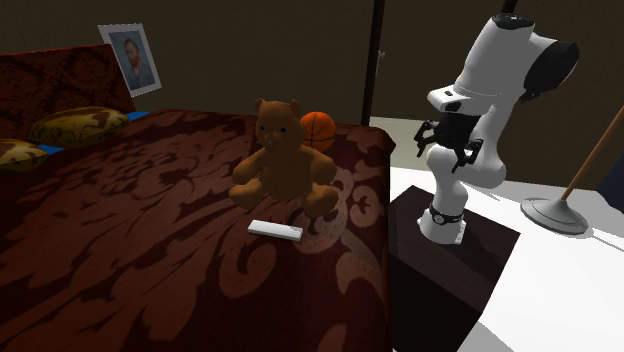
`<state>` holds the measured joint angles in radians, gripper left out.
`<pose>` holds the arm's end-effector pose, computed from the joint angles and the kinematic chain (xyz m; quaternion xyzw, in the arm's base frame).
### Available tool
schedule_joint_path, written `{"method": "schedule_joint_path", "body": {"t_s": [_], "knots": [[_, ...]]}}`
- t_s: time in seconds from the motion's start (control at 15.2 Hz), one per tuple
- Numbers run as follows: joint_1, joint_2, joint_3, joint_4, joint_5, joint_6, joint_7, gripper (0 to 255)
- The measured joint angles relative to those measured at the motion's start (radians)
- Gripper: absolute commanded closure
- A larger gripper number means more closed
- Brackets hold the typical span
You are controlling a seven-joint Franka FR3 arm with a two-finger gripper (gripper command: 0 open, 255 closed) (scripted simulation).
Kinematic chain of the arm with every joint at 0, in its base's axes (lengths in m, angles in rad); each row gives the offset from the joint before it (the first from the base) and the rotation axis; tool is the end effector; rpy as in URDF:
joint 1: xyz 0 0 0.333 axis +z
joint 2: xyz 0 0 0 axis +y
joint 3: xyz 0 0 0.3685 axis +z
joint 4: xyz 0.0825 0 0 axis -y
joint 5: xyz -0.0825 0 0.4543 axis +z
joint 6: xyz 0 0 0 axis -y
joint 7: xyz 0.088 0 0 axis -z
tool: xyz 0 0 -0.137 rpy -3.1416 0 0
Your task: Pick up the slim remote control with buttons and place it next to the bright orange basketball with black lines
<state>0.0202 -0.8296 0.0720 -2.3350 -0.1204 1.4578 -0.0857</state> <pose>0.3129 0.0190 0.6148 0.9934 0.0709 -0.0250 0.0862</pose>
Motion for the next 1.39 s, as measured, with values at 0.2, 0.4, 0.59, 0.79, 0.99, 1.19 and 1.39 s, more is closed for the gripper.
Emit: {"method": "schedule_joint_path", "body": {"t_s": [0.2,0.4,0.59,0.79,0.99,1.19,1.39], "knots": [[-0.014,0.029,-0.013,-0.006,-0.007,0.036,0.008,0],[-0.042,0.100,-0.036,-0.015,-0.017,0.119,0.035,0],[-0.071,0.172,-0.059,-0.019,-0.024,0.199,0.063,0],[-0.104,0.254,-0.094,-0.014,-0.037,0.282,0.079,0],[-0.129,0.336,-0.120,0.002,-0.041,0.353,0.104,0],[-0.157,0.442,-0.153,0.030,-0.044,0.437,0.120,0],[-0.178,0.538,-0.179,0.073,-0.036,0.495,0.139,0]]}}
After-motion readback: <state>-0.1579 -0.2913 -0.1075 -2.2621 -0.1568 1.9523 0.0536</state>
